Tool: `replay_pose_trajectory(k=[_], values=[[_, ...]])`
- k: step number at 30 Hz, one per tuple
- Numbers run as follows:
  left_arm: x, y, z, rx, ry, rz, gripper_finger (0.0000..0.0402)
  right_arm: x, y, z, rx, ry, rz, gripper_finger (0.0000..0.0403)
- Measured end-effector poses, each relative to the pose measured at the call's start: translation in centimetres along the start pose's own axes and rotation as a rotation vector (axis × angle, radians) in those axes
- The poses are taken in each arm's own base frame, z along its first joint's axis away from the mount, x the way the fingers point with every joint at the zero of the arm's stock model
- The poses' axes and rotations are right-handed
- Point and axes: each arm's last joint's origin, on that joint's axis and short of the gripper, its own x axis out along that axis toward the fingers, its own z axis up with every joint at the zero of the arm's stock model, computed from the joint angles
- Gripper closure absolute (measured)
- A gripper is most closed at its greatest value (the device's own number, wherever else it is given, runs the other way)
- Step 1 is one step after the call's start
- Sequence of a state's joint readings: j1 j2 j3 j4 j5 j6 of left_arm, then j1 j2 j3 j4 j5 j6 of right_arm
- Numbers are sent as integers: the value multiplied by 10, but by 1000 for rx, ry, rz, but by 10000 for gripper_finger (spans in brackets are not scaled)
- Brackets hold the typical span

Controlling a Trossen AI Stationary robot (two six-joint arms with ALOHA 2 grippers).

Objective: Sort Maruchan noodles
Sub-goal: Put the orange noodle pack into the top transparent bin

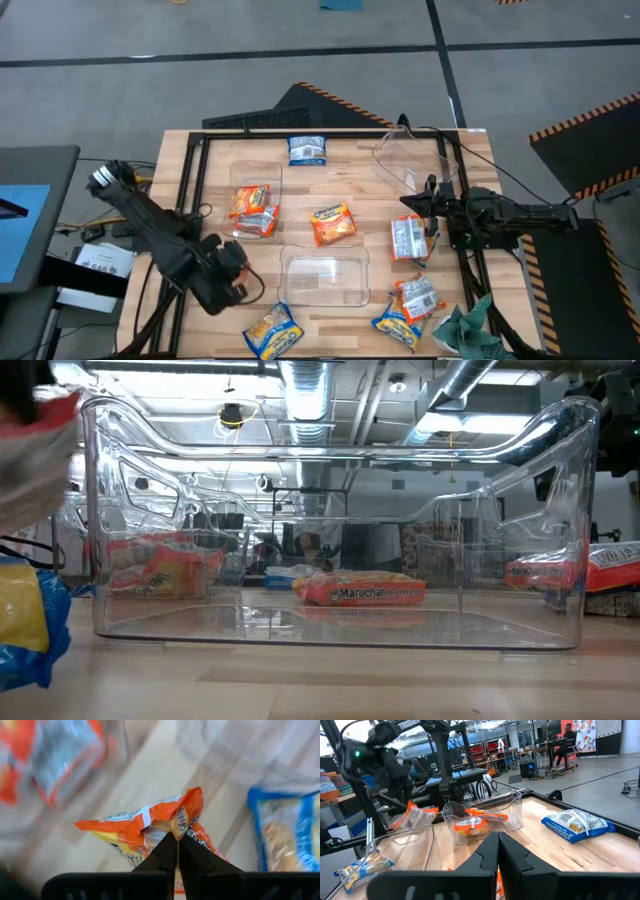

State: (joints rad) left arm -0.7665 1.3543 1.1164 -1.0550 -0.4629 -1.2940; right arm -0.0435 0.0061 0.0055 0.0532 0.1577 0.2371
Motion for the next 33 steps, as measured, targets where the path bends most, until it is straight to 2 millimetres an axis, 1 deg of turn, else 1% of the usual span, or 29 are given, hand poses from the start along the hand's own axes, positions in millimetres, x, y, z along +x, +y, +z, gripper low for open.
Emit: replay_pose_trajectory(k=[9, 11, 15, 18, 21, 25, 28, 33], values=[[-31, 34, 46, 167, -347, 26, 401, 0, 0, 0, 0, 0, 0, 372], [-35, 45, 55, 187, -410, 78, 401, 0, 0, 0, 0, 0, 0, 372], [-38, 67, 76, 200, -506, 242, 401, 0, 0, 0, 0, 0, 0, 372], [-34, 85, 93, 194, -504, 360, 401, 0, 0, 0, 0, 0, 0, 372], [-26, 103, 108, 198, -458, 454, 401, 0, 0, 0, 0, 0, 0, 372], [-14, 122, 124, 204, -367, 513, 401, 0, 0, 0, 0, 0, 0, 372], [-8, 127, 132, 209, -345, 513, 401, 0, 0, 0, 0, 0, 0, 372], [-5, 125, 136, 208, -358, 504, 401, 0, 0, 0, 0, 0, 0, 372]])
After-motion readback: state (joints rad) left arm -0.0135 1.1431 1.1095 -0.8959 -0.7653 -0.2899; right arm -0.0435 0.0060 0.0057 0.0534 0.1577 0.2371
